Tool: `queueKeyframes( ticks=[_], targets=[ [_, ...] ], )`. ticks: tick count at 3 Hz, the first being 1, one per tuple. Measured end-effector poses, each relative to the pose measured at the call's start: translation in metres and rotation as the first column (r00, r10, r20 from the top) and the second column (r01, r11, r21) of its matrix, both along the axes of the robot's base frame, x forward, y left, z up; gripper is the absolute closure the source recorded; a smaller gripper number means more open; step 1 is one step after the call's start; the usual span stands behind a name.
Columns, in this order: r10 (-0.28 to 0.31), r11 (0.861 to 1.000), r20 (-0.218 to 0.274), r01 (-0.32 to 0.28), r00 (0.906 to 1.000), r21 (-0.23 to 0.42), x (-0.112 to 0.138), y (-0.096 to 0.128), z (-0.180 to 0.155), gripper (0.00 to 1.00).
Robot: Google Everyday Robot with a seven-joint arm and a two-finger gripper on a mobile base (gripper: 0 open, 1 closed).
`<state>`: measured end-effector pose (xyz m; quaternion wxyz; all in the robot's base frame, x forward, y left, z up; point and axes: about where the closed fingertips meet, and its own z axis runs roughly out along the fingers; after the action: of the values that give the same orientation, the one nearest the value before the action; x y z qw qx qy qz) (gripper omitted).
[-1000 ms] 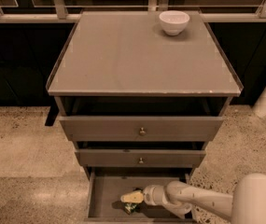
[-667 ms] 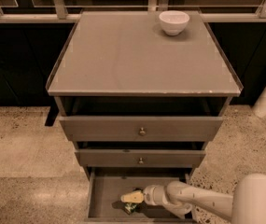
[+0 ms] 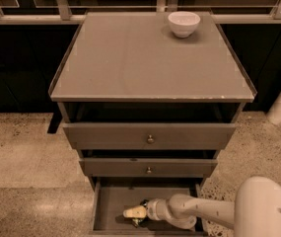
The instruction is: Pick green can from bottom drawer and place on counter
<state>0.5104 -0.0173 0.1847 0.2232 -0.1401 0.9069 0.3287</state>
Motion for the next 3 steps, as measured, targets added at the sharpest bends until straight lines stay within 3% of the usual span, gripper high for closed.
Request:
queueKeyframes(
  ticks=[1, 2, 3],
  targets=[
    [0.007, 1.0, -0.056, -0.006, 0.9984, 0.02, -0.005, 0.013, -0.009, 0.0],
    [0.027, 0.997, -0.131, -0.017, 0.991, 0.073, -0.009, 0.025, -0.015, 0.0],
    [0.038, 0.996, -0.167, -0.025, 0.9852, 0.08, -0.012, 0.029, -0.018, 0.0]
  ],
)
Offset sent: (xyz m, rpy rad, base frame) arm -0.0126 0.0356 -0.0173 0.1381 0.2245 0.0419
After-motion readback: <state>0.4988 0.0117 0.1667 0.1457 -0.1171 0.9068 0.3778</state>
